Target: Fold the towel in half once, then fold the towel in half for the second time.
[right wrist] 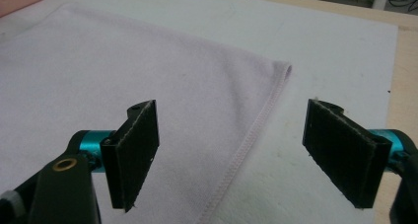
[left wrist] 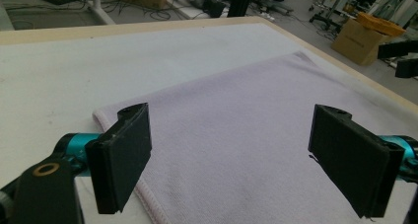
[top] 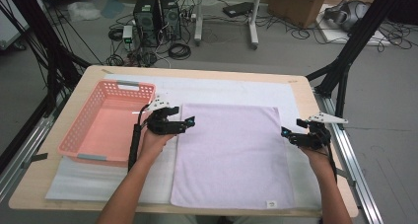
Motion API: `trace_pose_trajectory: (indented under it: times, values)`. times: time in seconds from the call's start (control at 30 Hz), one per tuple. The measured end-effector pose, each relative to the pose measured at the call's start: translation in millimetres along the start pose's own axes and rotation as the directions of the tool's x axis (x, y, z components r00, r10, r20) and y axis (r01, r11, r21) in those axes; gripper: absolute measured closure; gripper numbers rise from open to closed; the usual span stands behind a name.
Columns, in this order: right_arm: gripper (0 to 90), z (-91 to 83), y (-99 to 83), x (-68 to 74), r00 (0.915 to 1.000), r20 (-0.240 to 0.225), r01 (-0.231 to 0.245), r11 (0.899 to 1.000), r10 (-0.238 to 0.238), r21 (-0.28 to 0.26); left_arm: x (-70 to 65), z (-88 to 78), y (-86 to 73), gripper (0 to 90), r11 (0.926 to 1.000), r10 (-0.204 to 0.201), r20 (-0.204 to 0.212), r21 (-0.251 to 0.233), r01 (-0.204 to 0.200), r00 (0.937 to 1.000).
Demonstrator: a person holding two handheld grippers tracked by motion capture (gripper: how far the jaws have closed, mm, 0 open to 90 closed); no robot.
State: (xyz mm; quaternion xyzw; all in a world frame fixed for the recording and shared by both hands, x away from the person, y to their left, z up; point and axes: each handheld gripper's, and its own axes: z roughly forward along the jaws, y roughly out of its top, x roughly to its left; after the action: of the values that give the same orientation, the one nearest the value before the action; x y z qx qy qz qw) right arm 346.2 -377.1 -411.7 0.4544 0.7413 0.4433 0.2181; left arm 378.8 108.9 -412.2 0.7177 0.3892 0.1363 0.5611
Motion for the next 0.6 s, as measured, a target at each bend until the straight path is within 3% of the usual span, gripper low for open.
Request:
trace_pose_trajectory:
  times: [0.13,0.27,0.33,0.5,0.6]
  values:
    - [20.7,0.9,0.4,1.2,1.0000,-0.005,0.003,1.000,-0.003,0.005,1.2,0.7,-0.7,16.9,0.9999,-0.011,0.007,0.005,0.011,0.9999]
    - [20.7,0.3,2.7,2.0,0.9998,-0.017,0.002,1.000,-0.002,0.014,2.5,3.4,-1.4,16.8,0.9999,0.009,-0.018,-0.013,-0.009,0.9998]
    - [20.7,1.6,4.2,1.2,0.9999,-0.016,0.004,1.000,-0.003,0.020,4.3,4.8,-1.5,16.8,0.9999,0.011,-0.028,0.000,-0.011,0.9996]
    - [20.6,7.4,6.7,2.2,0.9996,-0.025,-0.015,0.999,0.016,0.042,7.2,5.4,-1.9,16.2,0.9992,-0.035,-0.036,0.020,0.035,0.9987]
    - [20.7,11.7,7.8,2.3,0.9992,-0.034,-0.021,0.998,0.023,0.058,7.7,6.8,-1.9,15.1,0.9990,-0.041,-0.051,0.013,0.042,0.9979]
